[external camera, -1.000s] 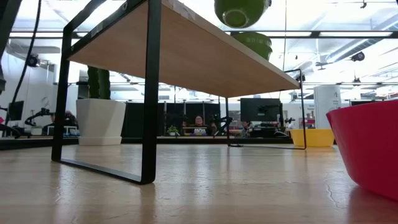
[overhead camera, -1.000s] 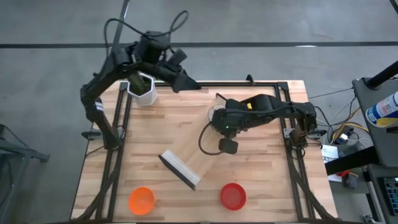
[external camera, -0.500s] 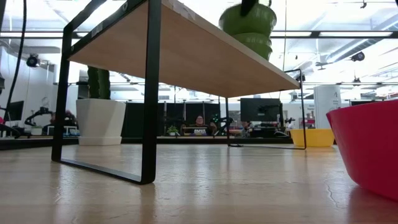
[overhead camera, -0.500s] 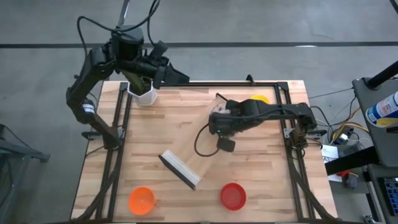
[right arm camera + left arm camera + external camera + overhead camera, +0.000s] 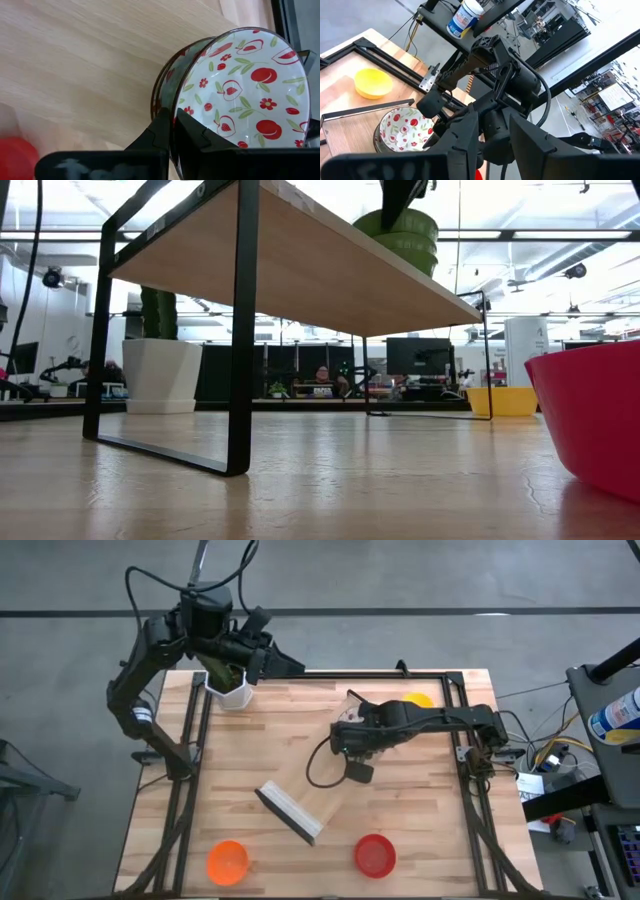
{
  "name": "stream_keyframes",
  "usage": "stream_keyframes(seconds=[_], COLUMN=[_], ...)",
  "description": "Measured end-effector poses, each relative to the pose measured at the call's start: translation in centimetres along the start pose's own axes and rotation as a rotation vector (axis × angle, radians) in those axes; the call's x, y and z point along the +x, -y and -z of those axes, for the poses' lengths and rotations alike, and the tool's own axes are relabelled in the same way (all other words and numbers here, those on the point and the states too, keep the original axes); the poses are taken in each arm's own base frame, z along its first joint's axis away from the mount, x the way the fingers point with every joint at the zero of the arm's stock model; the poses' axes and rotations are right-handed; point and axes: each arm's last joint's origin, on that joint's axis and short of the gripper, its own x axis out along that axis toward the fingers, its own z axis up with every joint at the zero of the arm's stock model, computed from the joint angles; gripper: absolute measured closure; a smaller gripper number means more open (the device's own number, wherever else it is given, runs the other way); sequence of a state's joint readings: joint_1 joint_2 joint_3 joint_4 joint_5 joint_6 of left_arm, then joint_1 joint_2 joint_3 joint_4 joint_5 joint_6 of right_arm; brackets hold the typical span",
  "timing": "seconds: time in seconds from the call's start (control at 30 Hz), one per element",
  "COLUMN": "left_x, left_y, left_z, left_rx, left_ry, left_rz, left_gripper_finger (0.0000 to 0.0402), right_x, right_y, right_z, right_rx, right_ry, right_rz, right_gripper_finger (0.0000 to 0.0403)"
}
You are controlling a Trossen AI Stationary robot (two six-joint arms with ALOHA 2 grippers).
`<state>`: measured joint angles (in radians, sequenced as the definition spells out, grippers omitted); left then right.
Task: Pick & Place Mini bowls
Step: Stack the white patterned bowl on the white patterned bowl on the shelf, then put the yellow bowl on the shelf
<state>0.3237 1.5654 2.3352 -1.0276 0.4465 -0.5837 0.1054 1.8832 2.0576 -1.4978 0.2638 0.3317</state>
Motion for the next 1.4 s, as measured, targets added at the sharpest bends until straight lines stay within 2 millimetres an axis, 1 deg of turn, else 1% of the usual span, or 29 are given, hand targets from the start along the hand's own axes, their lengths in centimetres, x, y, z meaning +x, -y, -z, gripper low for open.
stream_keyframes(seconds=[0.23,0.67,0.87,0.97,1.13,1.3,1.4], left_x=[0.0,0.0,0.0,0.0,0.1,0.3,0.4], left_y=[0.0,0.0,-0.1,-0.1,-0.6,-1.0,-1.3], left_z=[0.0,0.0,0.1,0.2,0.8,1.4,1.8], left_rx=[0.006,0.005,0.004,-0.002,-0.020,-0.036,-0.044], left_ry=[0.000,-0.002,-0.006,-0.016,-0.081,-0.127,-0.167], left_rz=[0.000,-0.001,-0.003,-0.010,-0.051,-0.077,-0.099], left_gripper_finger=[0.0299,0.0299,0.0299,0.0299,0.0299,0.0299,0.0299], right_x=[0.2,0.0,-2.1,-3.4,-5.6,-6.7,-7.4], right_y=[-0.1,-0.2,-0.1,0.0,0.7,1.3,1.8], right_z=[-0.2,-0.2,-0.4,-0.5,-0.1,0.4,1.3], right_rx=[0.008,0.014,0.028,0.084,0.112,0.150,0.155], right_ry=[0.021,0.011,0.038,0.070,0.135,0.159,0.131], right_rz=[-0.007,-0.052,-0.162,-0.201,-0.235,-0.245,-0.233], right_gripper_finger=[0.0386,0.0325,0.0300,0.0296,0.0301,0.0312,0.0319])
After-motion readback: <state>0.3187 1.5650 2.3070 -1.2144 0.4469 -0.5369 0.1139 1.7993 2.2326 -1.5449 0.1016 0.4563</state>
